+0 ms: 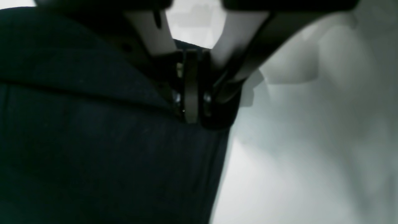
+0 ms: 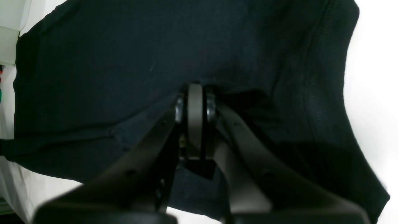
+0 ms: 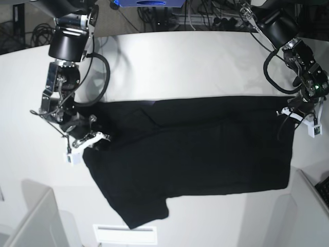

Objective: Fold the T-shirt properly
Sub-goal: 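Open both grippers and raise them off the shirt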

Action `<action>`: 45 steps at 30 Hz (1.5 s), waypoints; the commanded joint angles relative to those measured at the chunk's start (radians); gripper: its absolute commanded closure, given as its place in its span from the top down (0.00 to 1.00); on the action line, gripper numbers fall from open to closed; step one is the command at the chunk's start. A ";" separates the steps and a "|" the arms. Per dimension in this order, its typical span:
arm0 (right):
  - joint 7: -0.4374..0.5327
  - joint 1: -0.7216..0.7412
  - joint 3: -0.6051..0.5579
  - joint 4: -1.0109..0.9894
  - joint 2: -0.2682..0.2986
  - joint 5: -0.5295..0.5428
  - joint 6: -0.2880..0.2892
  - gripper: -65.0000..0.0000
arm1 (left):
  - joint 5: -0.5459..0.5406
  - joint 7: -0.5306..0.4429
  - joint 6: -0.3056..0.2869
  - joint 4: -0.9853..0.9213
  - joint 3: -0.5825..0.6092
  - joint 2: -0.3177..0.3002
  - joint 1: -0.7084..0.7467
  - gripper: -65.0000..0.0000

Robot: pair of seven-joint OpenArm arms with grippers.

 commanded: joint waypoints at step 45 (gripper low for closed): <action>0.038 -0.102 0.363 0.267 -0.034 0.016 -0.121 0.42 | -0.009 -0.015 0.001 0.085 -0.103 -0.002 -0.067 0.86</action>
